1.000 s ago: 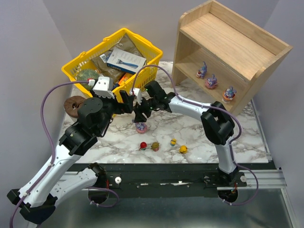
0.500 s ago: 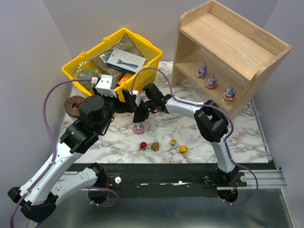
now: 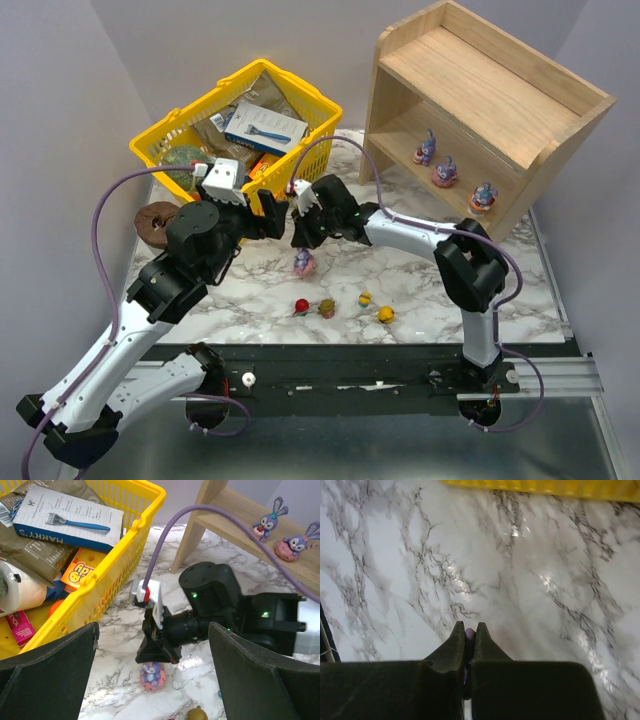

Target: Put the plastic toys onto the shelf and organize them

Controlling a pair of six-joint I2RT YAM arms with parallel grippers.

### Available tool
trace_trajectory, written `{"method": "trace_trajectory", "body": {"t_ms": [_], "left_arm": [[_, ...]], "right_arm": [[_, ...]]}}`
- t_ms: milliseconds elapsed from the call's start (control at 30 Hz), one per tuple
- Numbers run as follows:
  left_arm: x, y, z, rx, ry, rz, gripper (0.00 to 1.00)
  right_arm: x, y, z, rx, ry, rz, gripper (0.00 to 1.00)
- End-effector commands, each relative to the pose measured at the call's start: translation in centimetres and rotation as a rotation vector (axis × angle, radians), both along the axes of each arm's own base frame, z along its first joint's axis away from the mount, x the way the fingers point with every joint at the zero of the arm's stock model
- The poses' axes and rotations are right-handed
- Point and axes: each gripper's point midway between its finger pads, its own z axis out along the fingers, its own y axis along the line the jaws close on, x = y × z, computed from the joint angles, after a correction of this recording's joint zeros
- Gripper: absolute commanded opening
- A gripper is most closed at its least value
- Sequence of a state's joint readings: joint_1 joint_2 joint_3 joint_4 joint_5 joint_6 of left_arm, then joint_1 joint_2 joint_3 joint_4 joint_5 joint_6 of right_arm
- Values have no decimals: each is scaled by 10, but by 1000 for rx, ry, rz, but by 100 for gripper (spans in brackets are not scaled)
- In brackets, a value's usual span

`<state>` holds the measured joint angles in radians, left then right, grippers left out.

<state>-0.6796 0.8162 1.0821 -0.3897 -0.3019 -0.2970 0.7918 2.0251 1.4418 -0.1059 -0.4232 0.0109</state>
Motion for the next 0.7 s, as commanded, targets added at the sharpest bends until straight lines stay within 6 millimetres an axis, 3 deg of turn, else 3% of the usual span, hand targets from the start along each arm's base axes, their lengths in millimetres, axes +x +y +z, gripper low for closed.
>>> {"method": "trace_trajectory", "body": {"t_ms": [0, 100, 167, 200, 233, 333, 367, 500, 667], "left_arm": [[-3, -9, -7, 0, 6, -58, 99], [-9, -23, -21, 14, 40, -140, 99], [-15, -36, -33, 18, 64, -223, 99], [-18, -41, -34, 17, 59, -257, 99], [-20, -47, -37, 18, 64, -289, 99], [-31, -67, -46, 14, 80, -420, 99], [-33, -71, -50, 14, 89, -446, 99], [-47, -92, -45, -17, 52, -597, 98], [-44, -103, -51, -38, 80, -635, 98]], "right_arm": [[23, -31, 66, -6, -83, -272, 1], [23, -48, 90, -29, -98, -347, 1], [20, -58, 118, -5, -121, -374, 1], [14, -64, 120, -22, -104, -384, 1], [11, -68, 139, 0, -119, -390, 1], [1, -81, 155, -7, -104, -414, 1], [-5, -84, 170, 18, -110, -405, 1], [-24, -95, 194, 64, -117, -384, 1], [-44, -103, 222, 137, -156, -319, 1]]}}
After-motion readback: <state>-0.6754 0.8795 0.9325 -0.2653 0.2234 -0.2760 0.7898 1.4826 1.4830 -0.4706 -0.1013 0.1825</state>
